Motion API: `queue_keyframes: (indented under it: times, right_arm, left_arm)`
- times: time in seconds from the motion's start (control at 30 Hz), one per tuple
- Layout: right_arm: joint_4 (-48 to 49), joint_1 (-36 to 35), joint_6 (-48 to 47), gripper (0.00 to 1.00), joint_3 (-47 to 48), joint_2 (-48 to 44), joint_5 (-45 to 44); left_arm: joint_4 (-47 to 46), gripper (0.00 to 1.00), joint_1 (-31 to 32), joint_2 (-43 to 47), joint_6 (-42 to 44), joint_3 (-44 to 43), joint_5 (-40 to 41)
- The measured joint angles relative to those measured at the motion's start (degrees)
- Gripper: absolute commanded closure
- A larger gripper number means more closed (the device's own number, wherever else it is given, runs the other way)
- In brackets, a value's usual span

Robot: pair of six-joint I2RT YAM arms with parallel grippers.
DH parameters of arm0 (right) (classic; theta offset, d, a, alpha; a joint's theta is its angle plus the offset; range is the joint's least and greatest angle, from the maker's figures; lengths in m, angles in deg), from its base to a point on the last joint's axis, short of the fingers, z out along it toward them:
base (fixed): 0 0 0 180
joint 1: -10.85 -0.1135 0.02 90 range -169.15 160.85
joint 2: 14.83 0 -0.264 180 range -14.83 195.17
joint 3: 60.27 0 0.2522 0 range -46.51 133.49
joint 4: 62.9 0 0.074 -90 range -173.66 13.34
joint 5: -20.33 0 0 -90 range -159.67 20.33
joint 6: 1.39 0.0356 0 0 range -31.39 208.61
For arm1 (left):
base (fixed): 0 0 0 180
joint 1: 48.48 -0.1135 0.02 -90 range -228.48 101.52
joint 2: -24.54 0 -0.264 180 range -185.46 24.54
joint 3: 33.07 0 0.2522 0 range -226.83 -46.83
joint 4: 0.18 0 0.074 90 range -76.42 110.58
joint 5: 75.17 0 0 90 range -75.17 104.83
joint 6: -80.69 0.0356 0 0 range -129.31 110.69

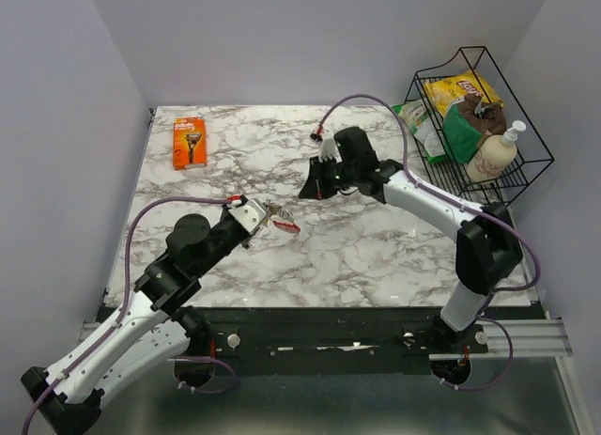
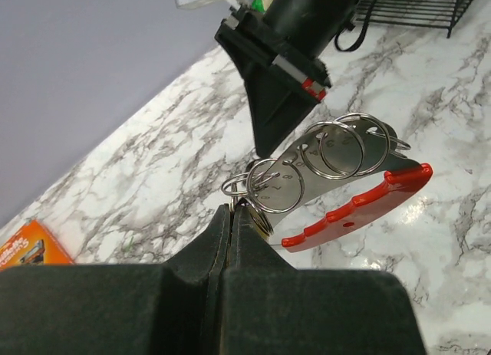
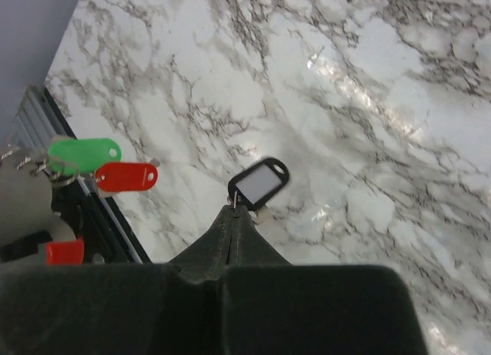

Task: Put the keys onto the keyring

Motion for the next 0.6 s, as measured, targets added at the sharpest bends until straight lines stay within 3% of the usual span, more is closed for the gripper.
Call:
queue_keyframes:
  times: [0.27,0.6]
  right_arm:
    - [-4.17,2.01,-3.74,1.0,-17.92,-17.64,-8.15]
    - [-6.16,1.99,-5.6,0.99,-28.48,-33.81,-17.42]
  left_arm:
    - [-8.83,1.0,0.0,-7.21,1.33,6.12,-5.11]
    - [-20.15,1.0,0.04,-26.32,7.17,10.16,-14.58]
